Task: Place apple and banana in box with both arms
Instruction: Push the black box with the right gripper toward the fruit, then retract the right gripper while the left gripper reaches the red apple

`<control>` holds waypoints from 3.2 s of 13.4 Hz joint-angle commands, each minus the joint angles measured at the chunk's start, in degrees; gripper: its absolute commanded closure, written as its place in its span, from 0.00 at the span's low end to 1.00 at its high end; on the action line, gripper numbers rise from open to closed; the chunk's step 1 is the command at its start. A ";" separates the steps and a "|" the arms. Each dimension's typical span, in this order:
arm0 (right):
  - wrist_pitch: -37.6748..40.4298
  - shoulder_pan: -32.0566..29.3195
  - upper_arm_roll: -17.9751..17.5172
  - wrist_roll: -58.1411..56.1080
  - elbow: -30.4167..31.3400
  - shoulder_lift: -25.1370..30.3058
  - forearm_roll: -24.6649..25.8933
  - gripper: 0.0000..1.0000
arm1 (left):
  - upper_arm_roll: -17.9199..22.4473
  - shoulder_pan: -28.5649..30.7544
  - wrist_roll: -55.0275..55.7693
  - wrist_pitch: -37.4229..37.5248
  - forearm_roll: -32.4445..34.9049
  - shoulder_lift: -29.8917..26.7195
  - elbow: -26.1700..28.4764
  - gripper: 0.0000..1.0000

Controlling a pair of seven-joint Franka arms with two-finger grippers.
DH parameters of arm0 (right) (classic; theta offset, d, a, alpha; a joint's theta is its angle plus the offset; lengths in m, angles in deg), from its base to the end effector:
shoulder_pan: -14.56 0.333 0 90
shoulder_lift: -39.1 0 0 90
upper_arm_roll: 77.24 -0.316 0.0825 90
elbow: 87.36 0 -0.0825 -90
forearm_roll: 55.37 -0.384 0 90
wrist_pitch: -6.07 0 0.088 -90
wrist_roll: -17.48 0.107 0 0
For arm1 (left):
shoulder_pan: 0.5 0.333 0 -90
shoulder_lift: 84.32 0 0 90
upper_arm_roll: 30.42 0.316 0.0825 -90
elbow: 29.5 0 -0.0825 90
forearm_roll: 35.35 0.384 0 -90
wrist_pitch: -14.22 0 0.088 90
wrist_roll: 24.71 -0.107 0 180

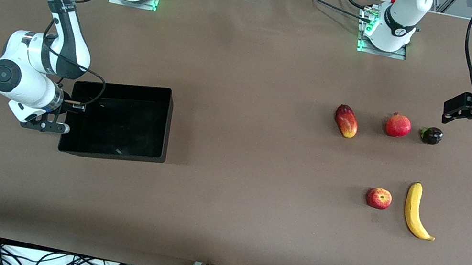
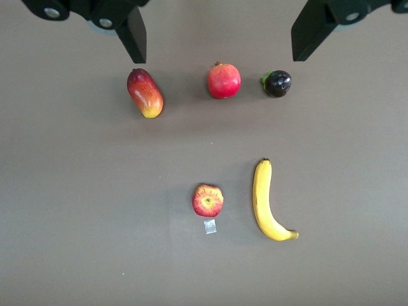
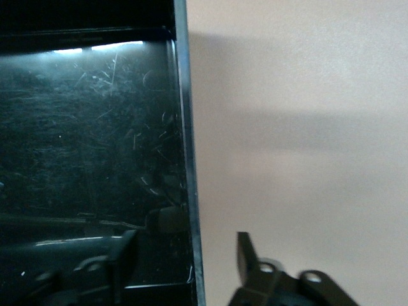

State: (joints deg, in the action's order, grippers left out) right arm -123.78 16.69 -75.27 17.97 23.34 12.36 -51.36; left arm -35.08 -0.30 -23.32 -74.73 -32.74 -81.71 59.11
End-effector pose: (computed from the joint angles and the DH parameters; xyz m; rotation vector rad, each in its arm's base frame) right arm 0.6095 0.0006 0.2336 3.0670 0.0695 -0.2029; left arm 0.5649 -0.0380 0.6090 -3.0961 0.0831 0.0577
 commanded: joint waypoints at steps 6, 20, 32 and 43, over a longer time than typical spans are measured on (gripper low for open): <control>0.03 -0.46 -0.83 -0.22 -0.14 1.43 -0.84 1.00 | -0.35 0.24 0.01 0.36 -0.15 -0.59 0.51 0.00; 10.32 20.61 -12.08 25.50 -21.03 -5.49 -7.86 1.00 | -0.43 0.24 0.01 -0.26 -0.15 -0.24 0.60 0.00; 4.78 34.25 -11.47 44.24 -32.57 -18.69 -8.75 1.00 | 0.00 0.33 -0.07 -0.17 -0.15 -0.24 0.68 0.00; 9.16 32.68 -5.42 42.76 -32.75 -9.84 -7.70 0.00 | -0.26 0.51 -0.78 0.44 0.37 2.04 -0.19 0.00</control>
State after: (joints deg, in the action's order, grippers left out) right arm -118.31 50.00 -83.29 61.41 -10.35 -3.38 -59.23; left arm -35.00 0.23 -23.40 -74.66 -32.74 -81.12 59.26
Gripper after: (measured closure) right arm 0.308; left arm 0.000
